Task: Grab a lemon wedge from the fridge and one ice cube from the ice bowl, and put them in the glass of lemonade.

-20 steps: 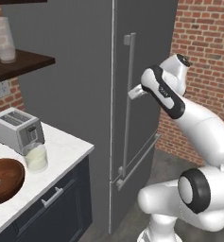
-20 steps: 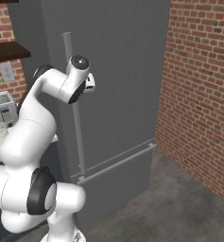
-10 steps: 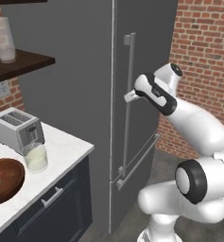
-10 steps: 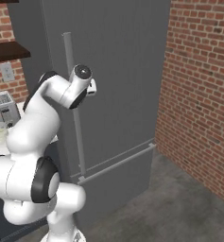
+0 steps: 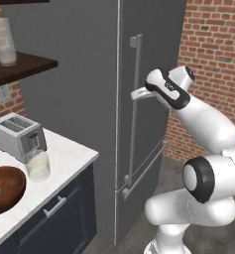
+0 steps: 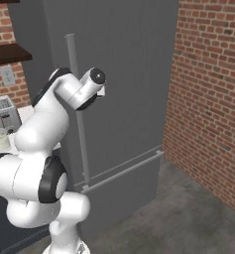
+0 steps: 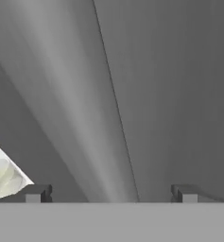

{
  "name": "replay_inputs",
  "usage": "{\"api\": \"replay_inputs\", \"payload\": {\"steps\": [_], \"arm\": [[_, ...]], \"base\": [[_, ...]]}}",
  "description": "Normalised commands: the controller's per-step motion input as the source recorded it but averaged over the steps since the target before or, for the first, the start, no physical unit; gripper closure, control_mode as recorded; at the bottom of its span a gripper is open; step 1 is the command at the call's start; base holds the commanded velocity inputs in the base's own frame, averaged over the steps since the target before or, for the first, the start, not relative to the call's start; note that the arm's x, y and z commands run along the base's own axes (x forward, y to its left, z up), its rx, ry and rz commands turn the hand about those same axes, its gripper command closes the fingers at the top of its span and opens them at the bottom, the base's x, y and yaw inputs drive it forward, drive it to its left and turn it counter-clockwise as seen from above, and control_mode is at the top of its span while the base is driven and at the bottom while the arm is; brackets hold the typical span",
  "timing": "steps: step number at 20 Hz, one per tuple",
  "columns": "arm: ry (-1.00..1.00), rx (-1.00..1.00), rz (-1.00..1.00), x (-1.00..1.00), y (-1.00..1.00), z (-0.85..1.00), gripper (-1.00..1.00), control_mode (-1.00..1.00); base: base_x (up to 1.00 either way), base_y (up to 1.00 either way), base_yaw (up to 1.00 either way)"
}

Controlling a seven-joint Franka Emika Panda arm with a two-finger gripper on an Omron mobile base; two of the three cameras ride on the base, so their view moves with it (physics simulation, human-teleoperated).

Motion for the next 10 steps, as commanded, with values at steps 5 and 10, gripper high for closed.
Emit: {"api": "replay_inputs", "payload": {"steps": [5, 10], "arm": [[-0.13, 0.12, 0.0, 0.0, 0.0, 0.29, -1.0, -1.0], [-0.06, 0.01, 0.0, 0.0, 0.24, 0.34, -1.0, -1.0]], "base": [[0.0, 0.0, 0.0], [0.0, 0.0, 0.0]]}}
